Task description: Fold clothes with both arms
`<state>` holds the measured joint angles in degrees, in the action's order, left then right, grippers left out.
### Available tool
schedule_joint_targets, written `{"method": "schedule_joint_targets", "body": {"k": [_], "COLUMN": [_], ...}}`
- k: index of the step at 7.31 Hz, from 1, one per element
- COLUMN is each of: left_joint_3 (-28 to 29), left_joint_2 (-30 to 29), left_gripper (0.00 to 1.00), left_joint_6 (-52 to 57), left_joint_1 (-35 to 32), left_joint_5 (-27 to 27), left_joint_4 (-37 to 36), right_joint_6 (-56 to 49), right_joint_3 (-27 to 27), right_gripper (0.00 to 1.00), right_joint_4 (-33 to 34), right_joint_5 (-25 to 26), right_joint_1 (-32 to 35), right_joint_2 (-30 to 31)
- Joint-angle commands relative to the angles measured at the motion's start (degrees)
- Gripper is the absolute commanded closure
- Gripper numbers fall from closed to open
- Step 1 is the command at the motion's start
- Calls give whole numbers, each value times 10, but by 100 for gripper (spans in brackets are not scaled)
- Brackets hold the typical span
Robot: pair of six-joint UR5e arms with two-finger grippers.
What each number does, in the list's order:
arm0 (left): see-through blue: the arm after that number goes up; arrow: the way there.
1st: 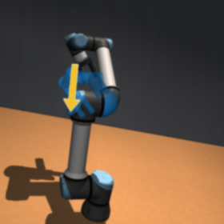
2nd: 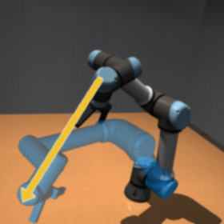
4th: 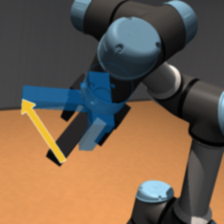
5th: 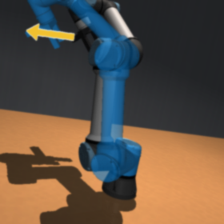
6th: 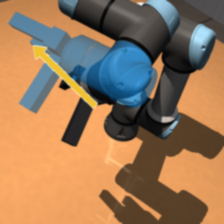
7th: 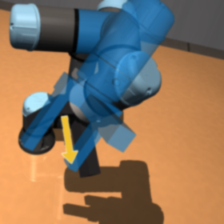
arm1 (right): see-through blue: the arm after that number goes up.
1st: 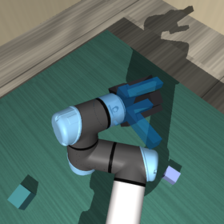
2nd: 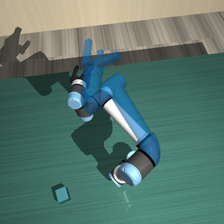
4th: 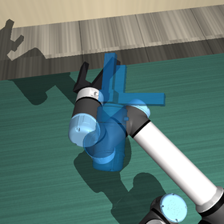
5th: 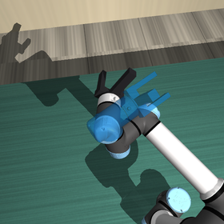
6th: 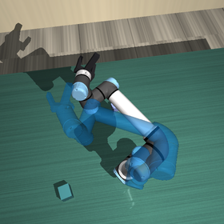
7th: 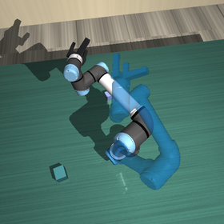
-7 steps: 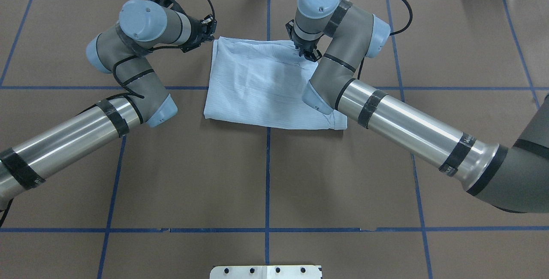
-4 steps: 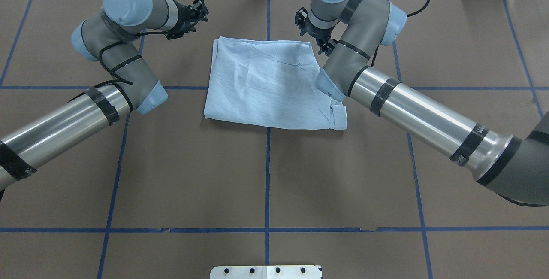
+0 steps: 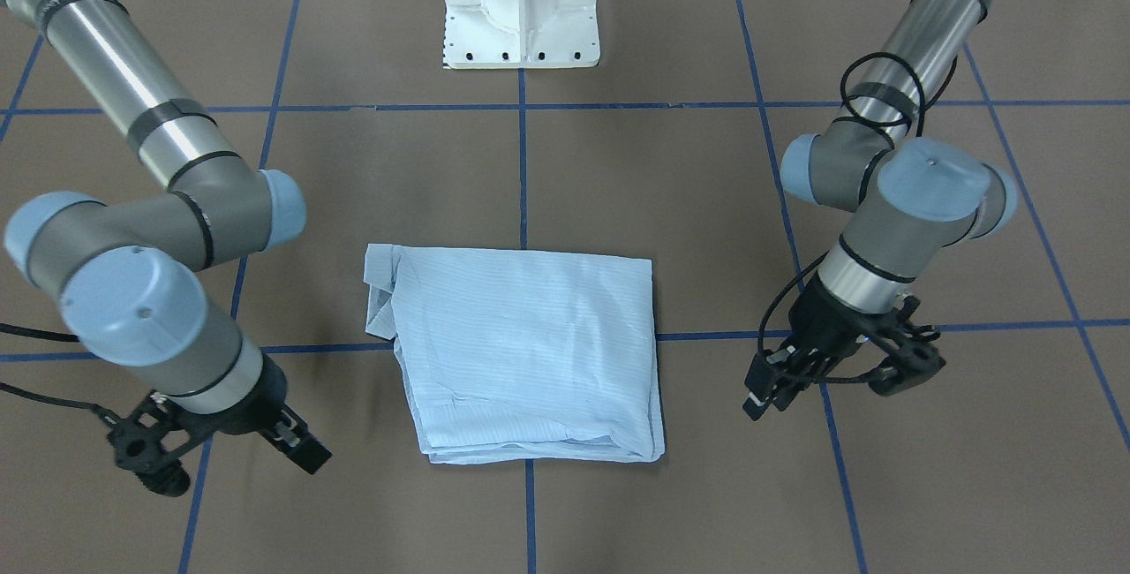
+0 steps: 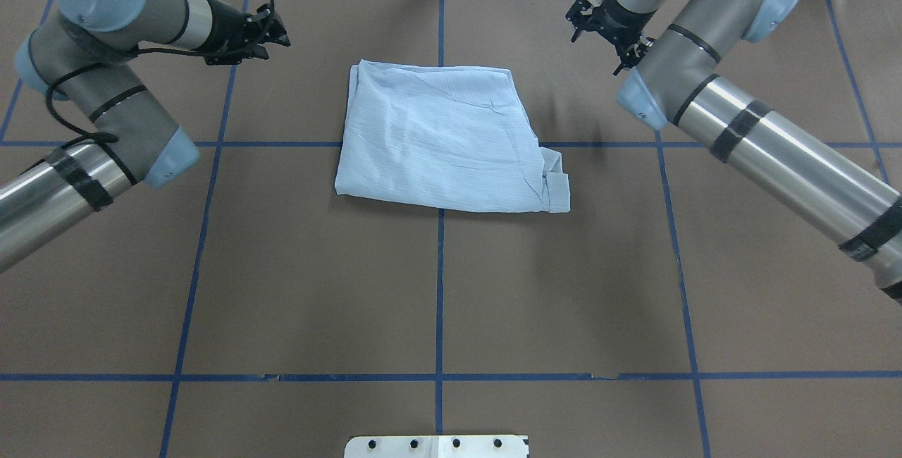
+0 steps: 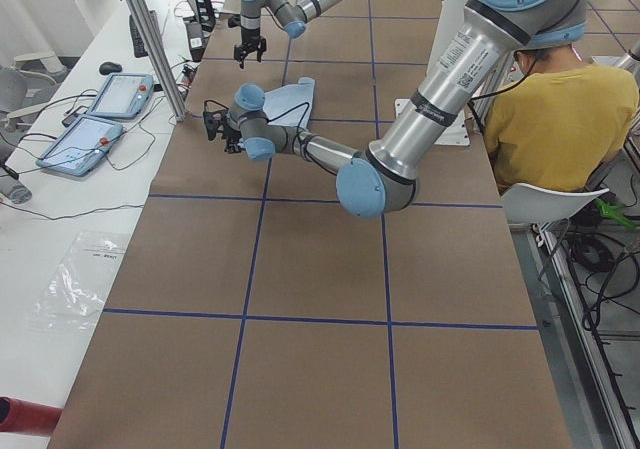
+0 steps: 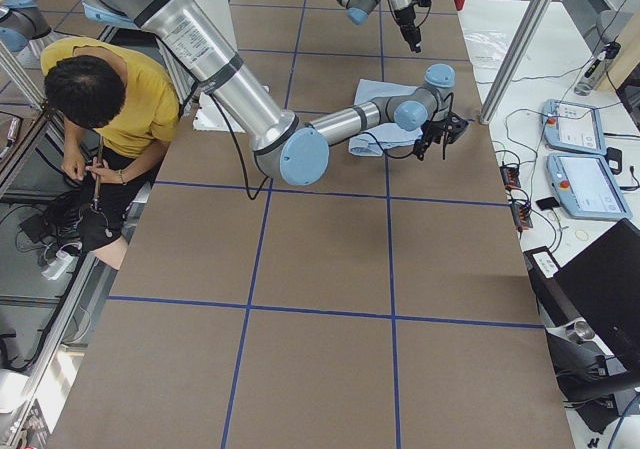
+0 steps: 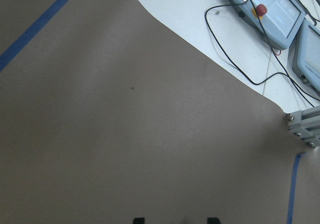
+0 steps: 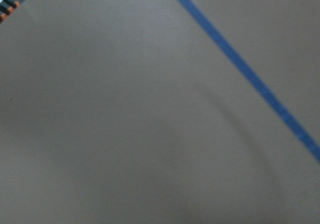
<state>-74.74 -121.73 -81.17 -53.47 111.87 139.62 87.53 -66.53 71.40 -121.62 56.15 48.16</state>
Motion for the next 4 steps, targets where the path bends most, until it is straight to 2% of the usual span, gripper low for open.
{"method": "schedule_joint_targets", "body": {"k": [1, 4], "left_joint_3": [-112, -171], "left_joint_2": [104, 217], "left_gripper": [48, 48], "left_joint_6": [121, 318], "left_joint_1": [-36, -127], "left_joint_5": [57, 130], "left_joint_4": [-16, -19], "right_joint_6": [-157, -392], "right_joint_3": [-109, -207], "right_gripper": [0, 0], "right_joint_4": [28, 28], "right_joint_5": [-22, -106], "right_joint_1": [50, 170], "right_joint_2": [124, 291]}}
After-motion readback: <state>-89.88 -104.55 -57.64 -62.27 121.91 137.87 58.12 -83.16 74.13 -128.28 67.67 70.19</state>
